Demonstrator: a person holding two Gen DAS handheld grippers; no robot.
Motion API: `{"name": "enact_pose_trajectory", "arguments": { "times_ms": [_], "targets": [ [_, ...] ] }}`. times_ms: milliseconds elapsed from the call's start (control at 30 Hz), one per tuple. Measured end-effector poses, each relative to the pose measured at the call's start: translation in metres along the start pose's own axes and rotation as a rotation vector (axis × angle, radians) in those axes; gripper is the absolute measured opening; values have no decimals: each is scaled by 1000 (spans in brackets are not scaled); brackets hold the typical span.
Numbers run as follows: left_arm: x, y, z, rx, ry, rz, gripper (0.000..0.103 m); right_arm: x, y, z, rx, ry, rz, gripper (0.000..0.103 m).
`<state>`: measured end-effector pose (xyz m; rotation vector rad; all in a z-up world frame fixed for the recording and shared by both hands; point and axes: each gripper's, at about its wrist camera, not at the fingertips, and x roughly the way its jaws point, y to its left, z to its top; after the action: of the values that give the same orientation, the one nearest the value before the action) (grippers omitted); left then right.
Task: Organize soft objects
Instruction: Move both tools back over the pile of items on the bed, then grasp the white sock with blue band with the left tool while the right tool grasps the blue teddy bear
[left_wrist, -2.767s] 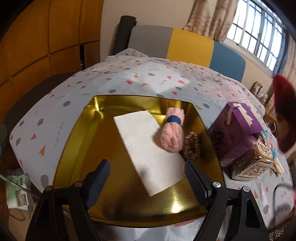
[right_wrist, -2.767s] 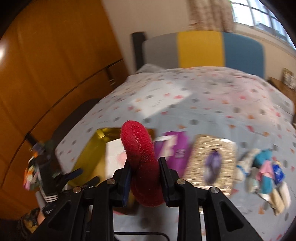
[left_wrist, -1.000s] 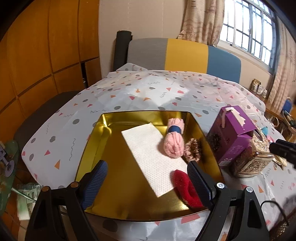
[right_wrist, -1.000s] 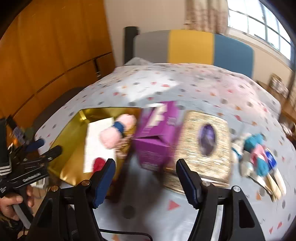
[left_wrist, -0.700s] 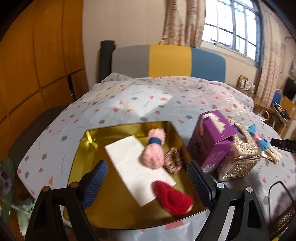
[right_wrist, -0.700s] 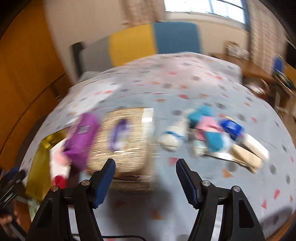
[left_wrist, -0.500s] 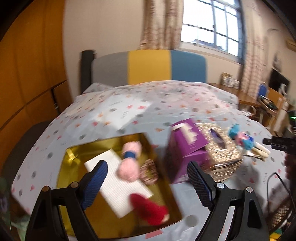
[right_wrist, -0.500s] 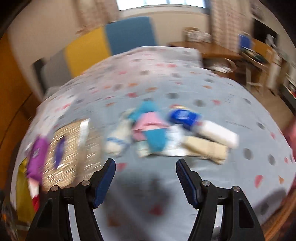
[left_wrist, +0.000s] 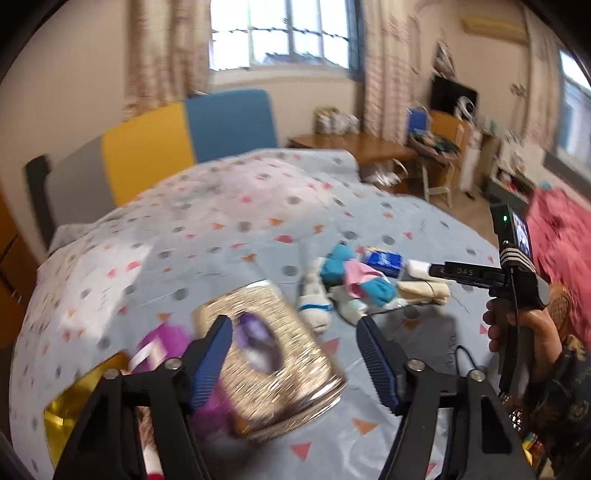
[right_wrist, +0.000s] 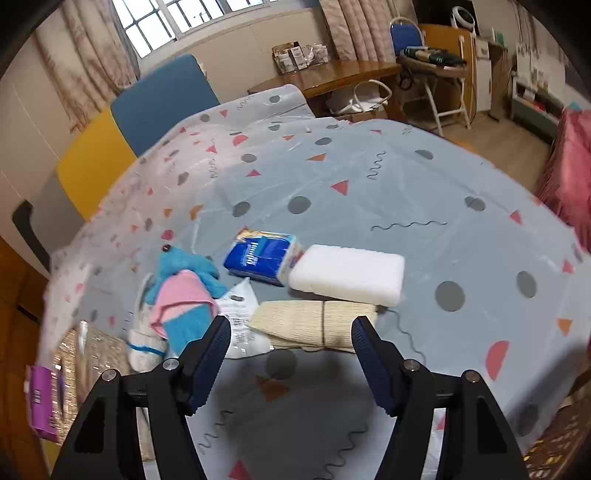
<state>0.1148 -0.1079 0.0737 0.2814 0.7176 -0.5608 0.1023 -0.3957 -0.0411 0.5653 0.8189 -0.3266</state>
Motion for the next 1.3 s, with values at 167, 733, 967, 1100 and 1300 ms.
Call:
{"name": "enact_pose_trajectory", "arguments": {
  "times_ms": [167,733,967,1100,1300],
  "targets": [
    [63,-24,30,84,143,-22,46,4,3,-2,7,26,42,69],
    [232,-43,42,99,520,56,43,5,-4,-3,66,69,168,69],
    [258,-44,40,101,573,93,52,6,-6,-3,82,79,192,69],
    [268,-48,35,138,589,118,49,6,-6,-4,83,78,196,69],
    [260,-61,31,206,554,108,17,6,-7,-4,90,75,195,69]
  ]
}}
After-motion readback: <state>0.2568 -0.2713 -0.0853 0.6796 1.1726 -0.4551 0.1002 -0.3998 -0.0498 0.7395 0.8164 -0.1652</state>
